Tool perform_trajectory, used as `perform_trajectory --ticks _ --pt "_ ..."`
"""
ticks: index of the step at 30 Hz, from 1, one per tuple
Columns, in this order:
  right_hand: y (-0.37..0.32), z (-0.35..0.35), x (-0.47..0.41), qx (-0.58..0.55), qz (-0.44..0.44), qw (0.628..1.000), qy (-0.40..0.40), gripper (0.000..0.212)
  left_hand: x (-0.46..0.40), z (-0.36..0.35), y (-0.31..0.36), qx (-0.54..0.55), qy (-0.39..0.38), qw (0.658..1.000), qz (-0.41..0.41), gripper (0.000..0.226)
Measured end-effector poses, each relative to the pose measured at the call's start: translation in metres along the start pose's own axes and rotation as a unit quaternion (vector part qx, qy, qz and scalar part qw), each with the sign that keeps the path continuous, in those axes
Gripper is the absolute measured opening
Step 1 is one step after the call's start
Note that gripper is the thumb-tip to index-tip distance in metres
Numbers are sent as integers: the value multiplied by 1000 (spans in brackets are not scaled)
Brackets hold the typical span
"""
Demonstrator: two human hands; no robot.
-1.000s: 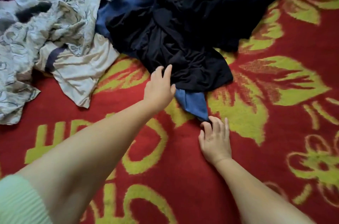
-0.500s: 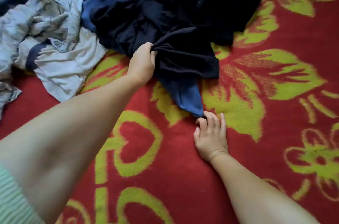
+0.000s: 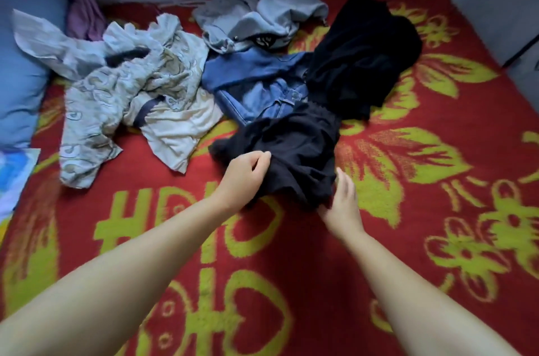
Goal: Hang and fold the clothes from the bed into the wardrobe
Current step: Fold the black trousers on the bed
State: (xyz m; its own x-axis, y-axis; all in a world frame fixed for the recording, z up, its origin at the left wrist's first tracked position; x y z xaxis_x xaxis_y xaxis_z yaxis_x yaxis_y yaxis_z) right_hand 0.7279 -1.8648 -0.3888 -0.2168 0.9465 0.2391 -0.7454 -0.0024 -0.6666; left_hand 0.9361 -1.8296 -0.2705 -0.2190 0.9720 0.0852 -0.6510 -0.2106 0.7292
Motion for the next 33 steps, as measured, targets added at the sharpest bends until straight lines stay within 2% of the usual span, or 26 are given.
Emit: perform_trajectory --ticks 2,5,7,10,13,16,20,22,25,27,29,33 --pt "-44 17 14 -20 71 997 -39 85 26 23 6 60 -22 997 32 42" --pt "-113 38 34 -59 156 980 -114 52 49 72 17 149 -10 986 81 36" --pt "-157 66 44 -120 146 979 -75 41 57 112 21 141 -13 987 82 31" --pt "-226 113 58 -186 139 973 -24 34 74 175 18 -37 -62 997 30 30" --pt "-286 145 68 -240 155 957 -44 29 83 209 17 -239 -96 966 -32 43" --pt "-340 172 91 -266 166 947 -75 29 95 249 22 -257 -39 966 0 37" --pt "-377 222 108 -262 182 945 -66 29 103 301 25 -167 87 982 29 11" --pt "-388 251 117 -289 196 936 -51 31 109 331 22 -141 144 979 34 8" --pt "-392 292 122 -322 207 924 -9 31 113 365 19 -144 174 973 51 17" --pt "-389 312 122 -332 204 921 25 30 115 374 20 -155 173 971 61 12" --pt "-382 327 121 -328 195 922 61 27 115 379 31 -158 186 969 39 11" --pt "-355 348 121 -313 144 931 123 20 116 398 75 -147 271 951 -26 15"
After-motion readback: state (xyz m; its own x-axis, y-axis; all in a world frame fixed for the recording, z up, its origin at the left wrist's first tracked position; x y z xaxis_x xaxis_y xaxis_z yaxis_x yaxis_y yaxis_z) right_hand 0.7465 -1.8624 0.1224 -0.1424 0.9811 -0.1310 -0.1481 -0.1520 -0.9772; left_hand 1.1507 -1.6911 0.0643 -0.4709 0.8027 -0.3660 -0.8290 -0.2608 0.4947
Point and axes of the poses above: each hand's wrist, its own x-axis away from the middle knuckle, its own z-axis out of the back of the hand, y = z × x, the point moved 4 cm from there along -x, towards the middle knuckle, and after that the axes turned 6 degrees about -x, right-handed, at the moved point
